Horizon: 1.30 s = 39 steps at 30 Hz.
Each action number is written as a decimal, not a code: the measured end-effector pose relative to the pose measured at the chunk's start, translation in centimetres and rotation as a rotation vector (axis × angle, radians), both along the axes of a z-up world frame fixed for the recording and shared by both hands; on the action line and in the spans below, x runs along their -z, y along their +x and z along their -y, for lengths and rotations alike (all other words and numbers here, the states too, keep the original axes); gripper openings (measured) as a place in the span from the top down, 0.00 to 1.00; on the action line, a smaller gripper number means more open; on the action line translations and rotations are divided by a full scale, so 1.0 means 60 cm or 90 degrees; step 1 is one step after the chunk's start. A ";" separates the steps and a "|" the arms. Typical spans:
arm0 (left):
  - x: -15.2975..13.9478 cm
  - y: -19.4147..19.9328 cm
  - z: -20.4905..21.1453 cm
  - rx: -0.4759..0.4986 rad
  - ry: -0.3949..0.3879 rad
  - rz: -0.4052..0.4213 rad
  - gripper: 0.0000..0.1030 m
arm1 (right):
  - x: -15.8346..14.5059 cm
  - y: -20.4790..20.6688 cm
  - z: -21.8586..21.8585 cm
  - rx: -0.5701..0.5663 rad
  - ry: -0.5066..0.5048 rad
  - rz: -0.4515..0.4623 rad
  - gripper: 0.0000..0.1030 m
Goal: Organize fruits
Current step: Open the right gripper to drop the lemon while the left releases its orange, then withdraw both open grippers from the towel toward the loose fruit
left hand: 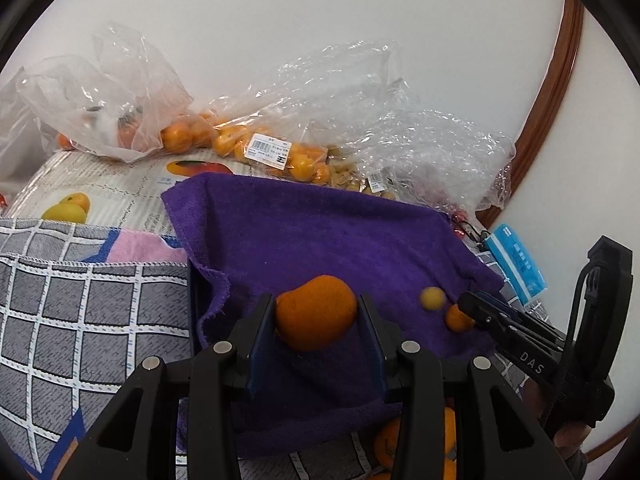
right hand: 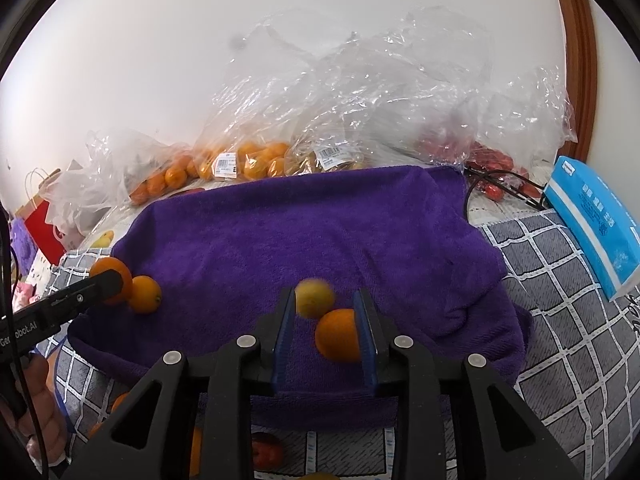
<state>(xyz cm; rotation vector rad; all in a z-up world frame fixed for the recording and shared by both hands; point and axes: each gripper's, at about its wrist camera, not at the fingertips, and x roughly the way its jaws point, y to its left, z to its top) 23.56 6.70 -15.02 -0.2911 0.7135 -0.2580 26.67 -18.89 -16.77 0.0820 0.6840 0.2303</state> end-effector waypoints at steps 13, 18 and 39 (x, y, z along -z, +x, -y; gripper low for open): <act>0.009 0.003 0.017 0.026 0.017 -0.018 0.62 | -0.007 -0.006 -0.003 0.012 -0.007 0.016 0.57; 0.002 -0.006 0.024 0.034 0.026 0.005 0.51 | -0.009 -0.007 -0.002 0.024 -0.013 0.023 0.54; -0.004 -0.008 0.008 -0.008 0.021 0.027 0.49 | -0.010 -0.008 0.008 0.054 0.002 0.022 0.54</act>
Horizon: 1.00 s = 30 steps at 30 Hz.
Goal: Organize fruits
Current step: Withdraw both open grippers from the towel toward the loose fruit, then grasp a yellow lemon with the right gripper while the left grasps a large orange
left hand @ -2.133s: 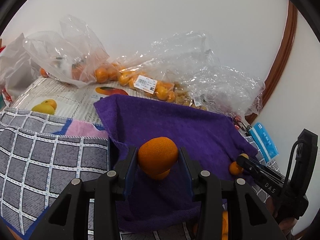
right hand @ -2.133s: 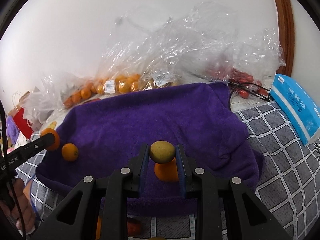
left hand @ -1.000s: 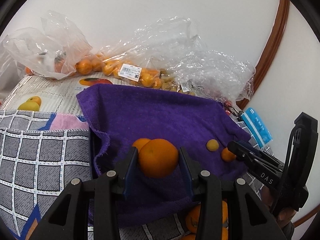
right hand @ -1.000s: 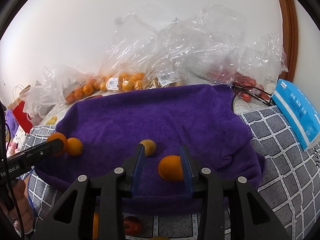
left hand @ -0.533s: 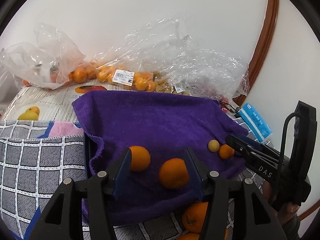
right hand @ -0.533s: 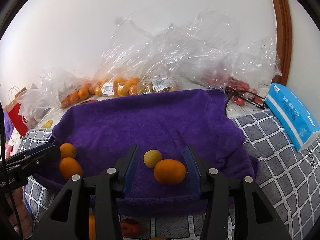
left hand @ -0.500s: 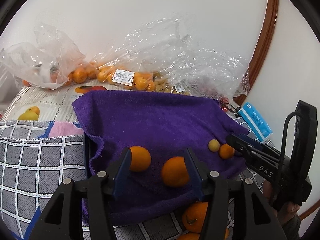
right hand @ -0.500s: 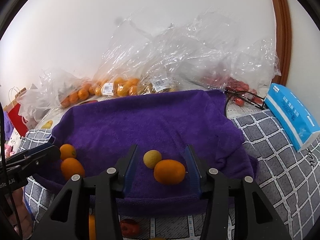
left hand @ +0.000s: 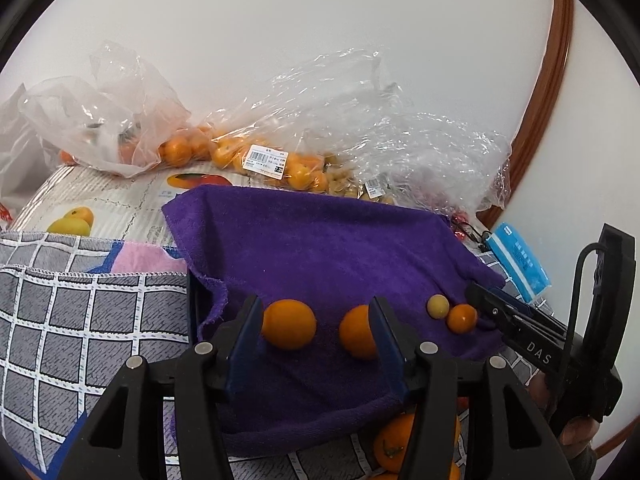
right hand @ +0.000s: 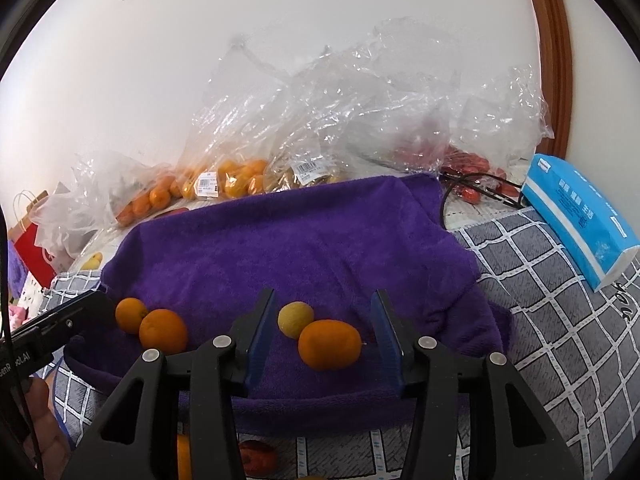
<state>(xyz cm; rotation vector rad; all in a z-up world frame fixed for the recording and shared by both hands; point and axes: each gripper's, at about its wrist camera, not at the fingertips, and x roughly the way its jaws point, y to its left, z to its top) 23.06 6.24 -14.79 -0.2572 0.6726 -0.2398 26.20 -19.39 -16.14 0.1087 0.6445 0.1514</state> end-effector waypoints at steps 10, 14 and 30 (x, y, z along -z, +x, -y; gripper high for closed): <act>0.001 -0.003 0.008 0.003 0.005 0.002 0.49 | -0.002 -0.005 -0.010 -0.018 -0.016 0.002 0.50; 0.000 -0.003 0.008 0.003 0.009 0.006 0.49 | -0.001 -0.005 -0.015 -0.027 -0.019 0.002 0.50; -0.001 -0.004 0.009 0.002 0.009 0.009 0.49 | -0.008 -0.016 -0.022 -0.043 -0.014 0.026 0.50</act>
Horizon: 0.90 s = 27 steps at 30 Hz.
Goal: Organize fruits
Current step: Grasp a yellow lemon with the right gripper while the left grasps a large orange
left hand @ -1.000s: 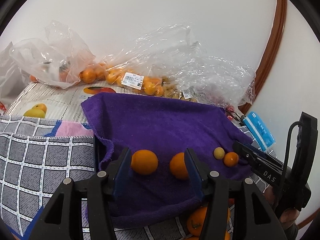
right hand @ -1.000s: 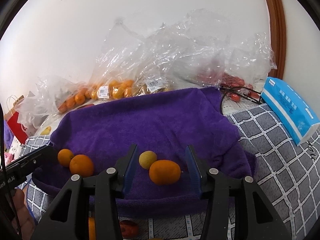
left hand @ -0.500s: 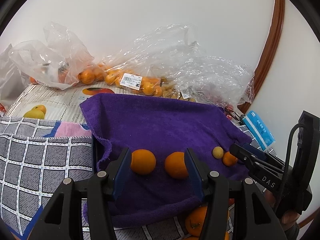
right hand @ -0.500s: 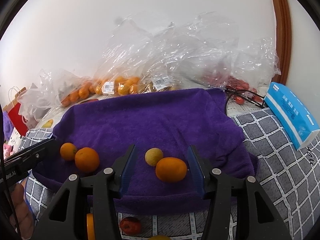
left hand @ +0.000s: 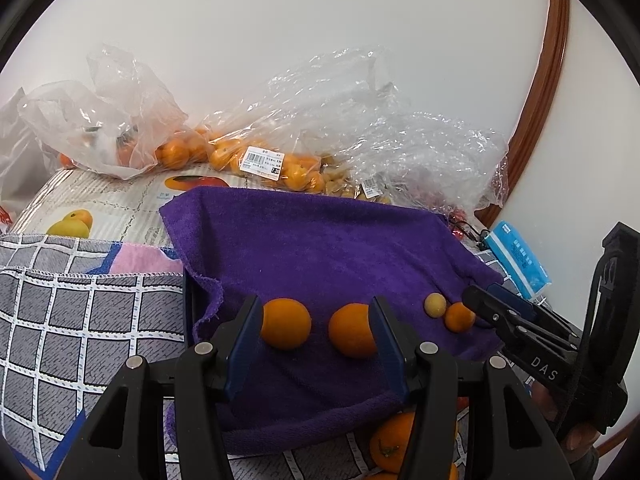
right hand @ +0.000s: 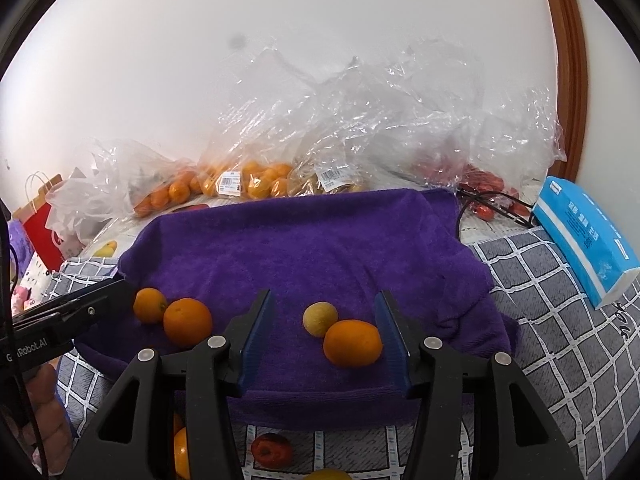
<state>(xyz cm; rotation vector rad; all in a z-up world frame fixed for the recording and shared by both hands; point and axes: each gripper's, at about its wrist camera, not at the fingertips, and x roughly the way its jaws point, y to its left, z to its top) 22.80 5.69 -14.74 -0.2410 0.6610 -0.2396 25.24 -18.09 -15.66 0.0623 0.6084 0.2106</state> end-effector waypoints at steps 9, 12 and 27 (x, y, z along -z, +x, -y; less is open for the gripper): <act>-0.005 -0.004 -0.003 -0.010 0.003 0.010 0.49 | -0.007 -0.016 -0.016 -0.016 -0.012 0.005 0.50; -0.005 -0.005 -0.006 -0.014 0.004 0.010 0.48 | -0.017 -0.024 -0.021 -0.028 -0.016 0.007 0.50; -0.050 -0.025 -0.040 -0.082 0.016 0.031 0.43 | 0.002 -0.098 -0.004 -0.036 -0.026 -0.066 0.50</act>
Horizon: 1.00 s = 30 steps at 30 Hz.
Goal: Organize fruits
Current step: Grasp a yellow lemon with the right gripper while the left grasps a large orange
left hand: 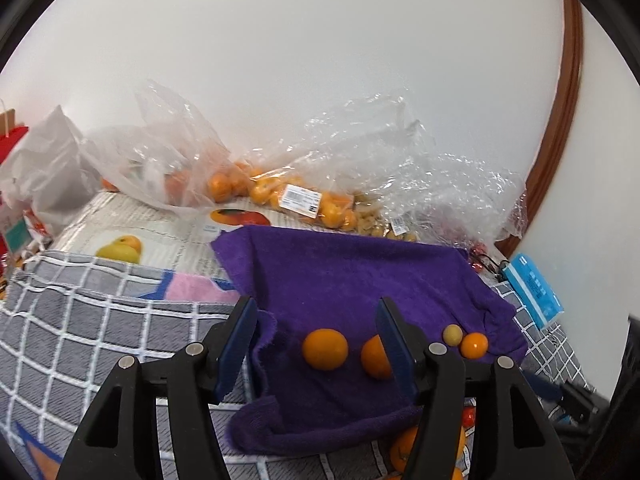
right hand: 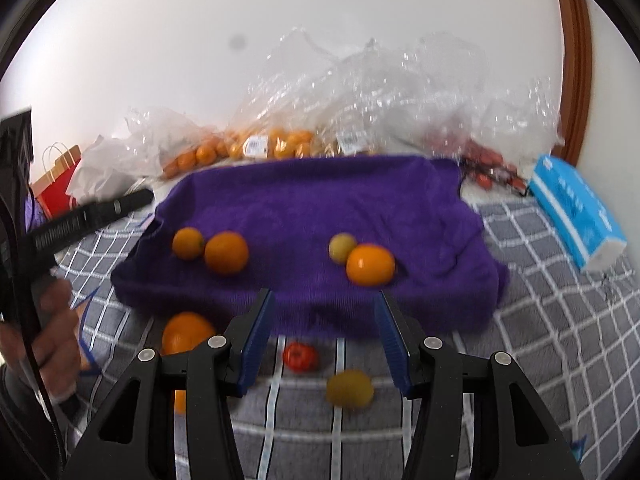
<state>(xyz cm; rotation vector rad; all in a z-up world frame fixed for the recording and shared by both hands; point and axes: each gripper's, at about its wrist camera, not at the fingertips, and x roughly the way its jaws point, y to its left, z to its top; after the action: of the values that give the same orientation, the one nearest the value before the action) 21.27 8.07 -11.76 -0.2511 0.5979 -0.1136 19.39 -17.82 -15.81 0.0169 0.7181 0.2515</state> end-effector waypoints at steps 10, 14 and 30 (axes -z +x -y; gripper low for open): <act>0.014 -0.072 -0.022 0.019 -0.010 -0.076 0.43 | 0.064 -0.008 0.004 -0.009 -0.038 -0.085 0.66; 0.034 -0.099 -0.011 0.045 -0.015 -0.107 0.43 | 0.063 -0.013 0.001 -0.007 -0.049 -0.073 0.72; 0.085 -0.148 0.075 0.147 0.008 -0.146 0.44 | 0.050 -0.063 0.038 0.007 -0.012 -0.039 0.72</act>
<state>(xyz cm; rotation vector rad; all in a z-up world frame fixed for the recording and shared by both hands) 12.42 3.60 -16.87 -0.1840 0.8552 -0.3060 15.62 -20.11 -18.80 0.0103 0.7819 0.2348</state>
